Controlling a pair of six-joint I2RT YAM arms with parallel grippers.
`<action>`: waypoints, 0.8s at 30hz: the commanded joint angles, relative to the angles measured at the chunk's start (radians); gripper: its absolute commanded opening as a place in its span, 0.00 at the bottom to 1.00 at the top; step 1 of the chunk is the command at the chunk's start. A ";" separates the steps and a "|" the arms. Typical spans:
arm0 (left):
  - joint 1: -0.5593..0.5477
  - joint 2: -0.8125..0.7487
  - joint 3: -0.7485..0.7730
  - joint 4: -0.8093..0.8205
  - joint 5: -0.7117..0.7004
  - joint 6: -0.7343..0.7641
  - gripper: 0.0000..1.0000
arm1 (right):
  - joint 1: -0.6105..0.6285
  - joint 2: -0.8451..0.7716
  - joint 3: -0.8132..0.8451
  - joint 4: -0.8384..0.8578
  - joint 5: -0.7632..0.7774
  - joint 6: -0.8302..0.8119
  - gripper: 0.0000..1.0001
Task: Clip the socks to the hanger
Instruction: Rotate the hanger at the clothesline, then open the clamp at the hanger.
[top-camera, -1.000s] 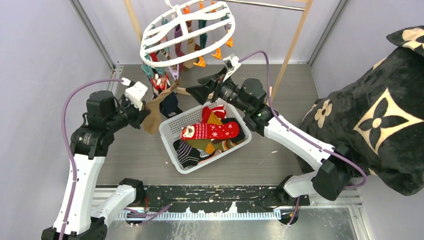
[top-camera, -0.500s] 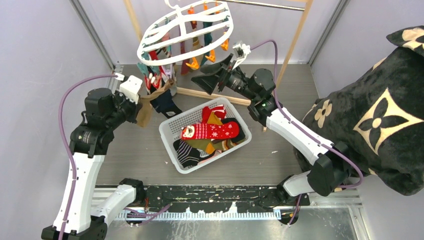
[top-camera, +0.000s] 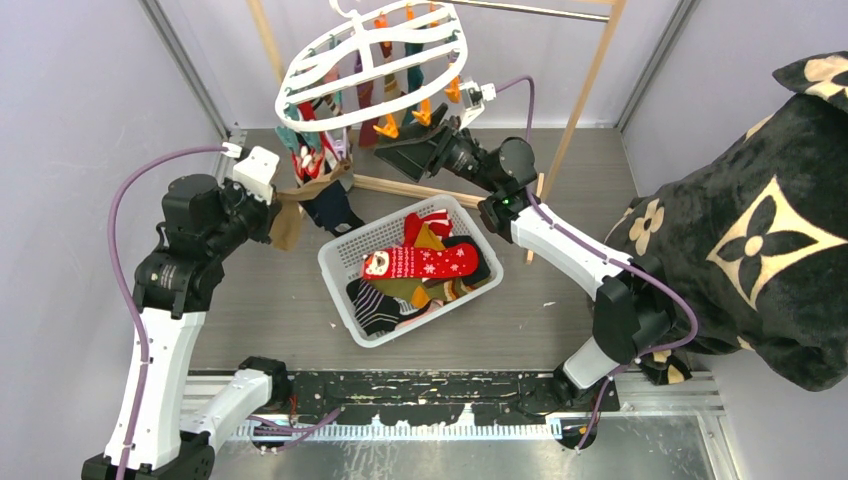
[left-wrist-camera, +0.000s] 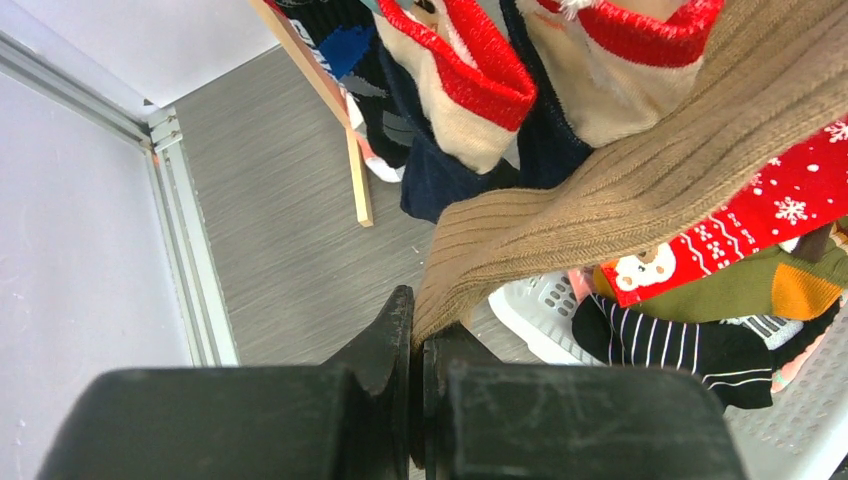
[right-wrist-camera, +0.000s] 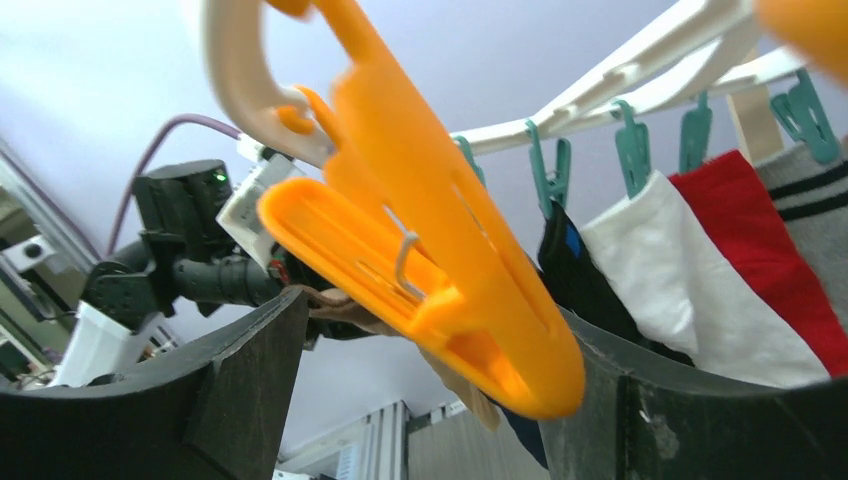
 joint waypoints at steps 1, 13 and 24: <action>-0.003 -0.006 0.051 0.036 -0.015 -0.011 0.00 | 0.001 -0.005 0.047 0.198 -0.016 0.092 0.81; -0.003 -0.006 0.067 0.032 -0.024 -0.012 0.00 | 0.000 -0.018 0.034 0.211 -0.017 0.094 0.66; -0.003 -0.008 0.069 0.034 -0.033 -0.018 0.00 | 0.001 -0.044 -0.003 0.236 0.038 0.116 0.33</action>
